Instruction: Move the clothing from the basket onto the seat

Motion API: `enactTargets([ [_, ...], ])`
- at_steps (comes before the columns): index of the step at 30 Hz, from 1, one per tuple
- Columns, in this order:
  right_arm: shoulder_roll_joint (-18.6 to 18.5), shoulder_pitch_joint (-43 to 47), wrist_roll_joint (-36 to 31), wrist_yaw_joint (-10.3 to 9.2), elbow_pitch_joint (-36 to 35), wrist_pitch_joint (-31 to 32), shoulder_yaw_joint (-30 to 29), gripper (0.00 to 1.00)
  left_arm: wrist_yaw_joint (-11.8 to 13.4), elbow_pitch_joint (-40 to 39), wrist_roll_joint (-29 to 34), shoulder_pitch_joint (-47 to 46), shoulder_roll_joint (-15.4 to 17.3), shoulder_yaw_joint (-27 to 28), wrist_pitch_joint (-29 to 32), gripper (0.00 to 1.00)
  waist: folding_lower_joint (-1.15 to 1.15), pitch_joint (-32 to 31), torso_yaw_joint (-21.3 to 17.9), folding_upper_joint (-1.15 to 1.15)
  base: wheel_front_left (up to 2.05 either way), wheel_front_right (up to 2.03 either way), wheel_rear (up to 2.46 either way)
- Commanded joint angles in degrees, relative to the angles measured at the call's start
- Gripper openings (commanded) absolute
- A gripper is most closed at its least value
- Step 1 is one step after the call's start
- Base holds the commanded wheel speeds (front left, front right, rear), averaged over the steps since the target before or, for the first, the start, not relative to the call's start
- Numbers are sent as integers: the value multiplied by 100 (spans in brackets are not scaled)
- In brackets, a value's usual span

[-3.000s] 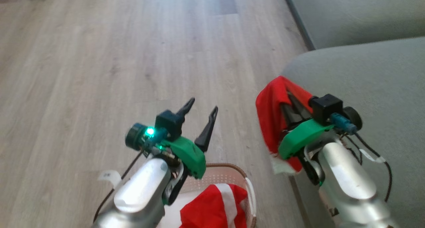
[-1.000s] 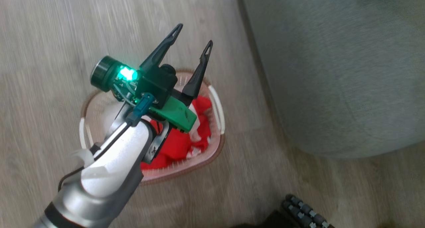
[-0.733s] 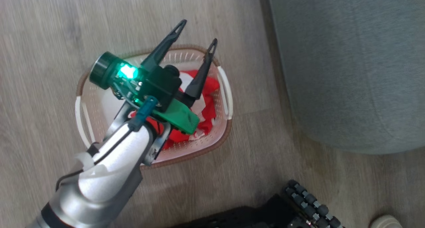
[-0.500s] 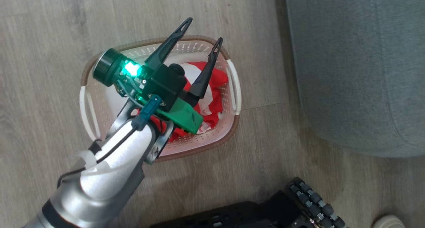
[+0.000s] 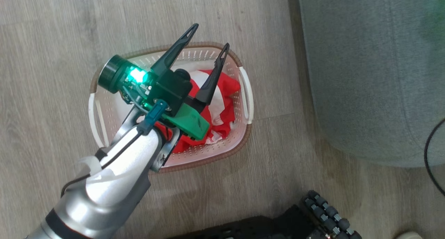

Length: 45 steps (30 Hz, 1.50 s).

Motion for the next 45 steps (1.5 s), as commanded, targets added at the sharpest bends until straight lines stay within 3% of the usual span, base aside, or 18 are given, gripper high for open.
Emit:
enactTargets([
  [1, 7, 187, 33, -2, -229, -38, 111, 100, -5, -104, -69, -27, 25, 108, -73, 100, 0, -101, -36, 0, 0, 0, 0],
  [8, 39, 931, 560, -2, -759, -38, 691, 100, 24, 120, -250, 69, -32, 180, -301, 100, 0, -516, -96, 0, 0, 0, 0],
  [15, -193, 1679, 1274, -2, -1440, -38, 1422, 100, 114, 441, -507, 281, -130, 326, -580, 100, 0, -1163, -26, 0, 0, 0, 0],
  [26, -357, 2530, 1782, -2, -2187, -38, 2278, 100, 305, 941, -967, 897, -321, 786, -903, 100, 0, -2464, 477, 0, 0, 0, 0],
  [33, -32, 3139, 1788, -2, -2434, -38, 2388, 100, 430, 1027, -1109, 1491, -382, 1142, -928, 100, 0, -3194, 816, 0, 0, 0, 0],
  [45, 952, 4939, 1498, -2, -3905, -38, 2318, 100, 637, 600, -975, 2878, -309, 1991, -930, 100, 0, -4055, 1128, 0, 0, 0, 0],
])
